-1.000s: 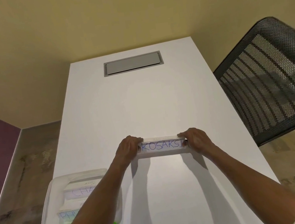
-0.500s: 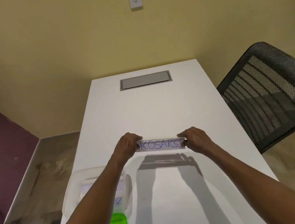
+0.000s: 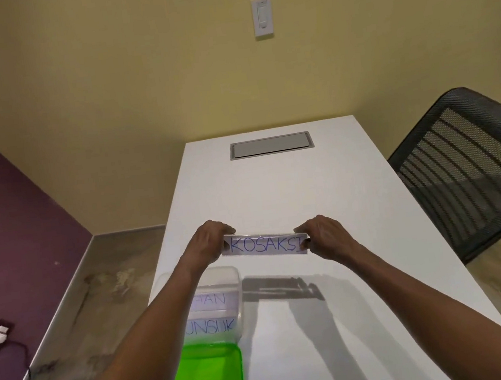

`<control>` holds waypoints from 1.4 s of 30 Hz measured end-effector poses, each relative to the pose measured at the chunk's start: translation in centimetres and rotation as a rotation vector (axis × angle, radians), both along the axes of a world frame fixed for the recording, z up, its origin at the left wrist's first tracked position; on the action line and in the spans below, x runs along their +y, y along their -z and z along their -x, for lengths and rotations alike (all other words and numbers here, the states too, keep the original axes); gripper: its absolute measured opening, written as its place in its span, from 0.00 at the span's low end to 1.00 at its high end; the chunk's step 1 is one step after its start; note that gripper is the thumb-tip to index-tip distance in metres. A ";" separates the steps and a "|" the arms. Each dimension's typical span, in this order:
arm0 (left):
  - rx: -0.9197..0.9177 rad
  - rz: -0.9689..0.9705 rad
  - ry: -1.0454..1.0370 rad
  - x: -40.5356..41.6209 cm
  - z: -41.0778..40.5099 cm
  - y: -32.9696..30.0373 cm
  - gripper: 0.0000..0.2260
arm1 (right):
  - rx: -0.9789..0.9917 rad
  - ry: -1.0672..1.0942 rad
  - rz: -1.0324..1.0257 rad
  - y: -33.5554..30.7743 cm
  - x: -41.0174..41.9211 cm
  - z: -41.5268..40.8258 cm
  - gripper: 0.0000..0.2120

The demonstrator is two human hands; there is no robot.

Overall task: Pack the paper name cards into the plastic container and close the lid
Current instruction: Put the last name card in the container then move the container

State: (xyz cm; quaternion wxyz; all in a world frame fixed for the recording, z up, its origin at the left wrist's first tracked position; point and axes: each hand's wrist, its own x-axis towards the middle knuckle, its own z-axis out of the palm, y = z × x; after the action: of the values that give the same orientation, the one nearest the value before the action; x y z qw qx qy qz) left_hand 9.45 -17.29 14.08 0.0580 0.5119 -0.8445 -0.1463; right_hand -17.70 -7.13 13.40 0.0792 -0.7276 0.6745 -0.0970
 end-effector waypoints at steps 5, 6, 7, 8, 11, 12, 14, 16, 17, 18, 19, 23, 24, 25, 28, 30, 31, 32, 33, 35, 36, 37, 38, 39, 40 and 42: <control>0.008 -0.025 -0.062 0.3 -3.7 -0.5 0.21 | -0.011 -0.034 0.005 -0.2 0.0 -3.6 0.04; 0.007 -0.038 -0.075 0.4 -4.4 -0.5 0.21 | -0.019 -0.053 0.011 -0.1 -0.1 -4.3 0.05; 0.008 -0.050 -0.085 0.4 -5.2 -0.6 0.20 | -0.019 -0.057 0.009 0.0 -0.2 -5.0 0.05; 0.006 -0.060 -0.091 0.5 -5.9 -0.6 0.20 | -0.018 -0.070 0.020 0.2 -0.3 -5.7 0.04; -0.009 -0.054 -0.088 0.6 -8.2 -0.5 0.21 | -0.014 -0.094 0.019 0.5 -0.6 -7.9 0.06; -0.013 -0.055 -0.095 0.6 -9.0 -0.4 0.21 | -0.019 -0.112 0.023 0.5 -0.7 -8.6 0.04; -0.008 -0.087 -0.133 0.7 -10.3 -0.3 0.20 | -0.034 -0.139 0.002 0.5 -0.8 -9.9 0.08; 0.003 -0.116 -0.164 0.8 -11.5 -0.2 0.20 | -0.050 -0.153 -0.016 0.6 -1.0 -11.2 0.09; 0.005 -0.126 -0.169 0.8 -12.1 -0.2 0.20 | -0.054 -0.153 -0.030 0.6 -1.1 -11.8 0.09; 0.004 -0.136 -0.173 0.9 -12.6 -0.1 0.20 | -0.056 -0.161 -0.032 1.0 -1.3 -12.4 0.10; 0.002 -0.140 -0.176 0.9 -13.2 0.0 0.20 | -0.049 -0.159 -0.042 1.1 -1.5 -13.0 0.09; -0.011 -0.144 -0.211 0.8 -15.1 0.6 0.19 | -0.018 -0.198 -0.038 2.2 -2.2 -15.0 0.01; -0.013 -0.147 -0.222 0.7 -15.4 0.7 0.19 | -0.016 -0.206 -0.042 2.5 -2.4 -15.4 0.02; -0.013 -0.154 -0.231 0.6 -15.7 0.9 0.20 | -0.015 -0.205 -0.050 2.8 -2.6 -15.8 0.02; 0.011 -0.192 -0.259 0.6 -16.3 1.4 0.19 | 0.007 -0.203 -0.078 3.6 -3.2 -16.8 0.03; -0.008 -0.193 -0.249 0.6 -16.5 2.0 0.19 | 0.026 -0.200 -0.098 4.3 -3.5 -17.2 0.04; -0.019 -0.193 -0.240 0.7 -16.6 2.4 0.19 | 0.036 -0.199 -0.111 4.6 -3.6 -17.4 0.07; -0.026 -0.192 -0.238 0.6 -16.7 2.8 0.20 | 0.045 -0.201 -0.118 5.0 -3.7 -17.5 0.09; -0.022 -0.201 -0.248 0.6 -16.7 3.2 0.19 | 0.054 -0.205 -0.124 5.4 -3.8 -17.6 0.10; -0.003 -0.225 -0.284 0.4 -16.8 3.8 0.16 | 0.069 -0.220 -0.131 6.0 -3.9 -17.9 0.09; -0.007 -0.225 -0.287 0.4 -16.8 4.1 0.16 | 0.078 -0.227 -0.135 6.3 -4.0 -18.1 0.07; -0.019 -0.224 -0.280 0.3 -16.8 4.4 0.16 | 0.086 -0.232 -0.142 6.5 -4.1 -18.2 0.06; -0.032 -0.223 -0.269 0.3 -16.9 4.7 0.16 | 0.091 -0.236 -0.146 6.7 -4.2 -18.4 0.05; -0.048 -0.225 -0.258 0.3 -16.9 4.9 0.16 | 0.091 -0.239 -0.149 6.8 -4.2 -18.5 0.05; -0.068 -0.228 -0.245 0.3 -16.9 5.1 0.16 | 0.094 -0.243 -0.152 7.0 -4.3 -18.6 0.05; -0.136 -0.198 -0.178 0.2 -16.9 5.6 0.18 | 0.105 -0.248 -0.156 7.3 -4.6 -18.8 0.05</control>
State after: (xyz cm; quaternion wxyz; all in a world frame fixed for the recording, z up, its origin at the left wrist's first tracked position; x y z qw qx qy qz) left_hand 26.34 -17.14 8.47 -0.0371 0.5968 -0.7791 -0.1883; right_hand 1.06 -11.69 6.05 0.1114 -0.8012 0.5880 0.0045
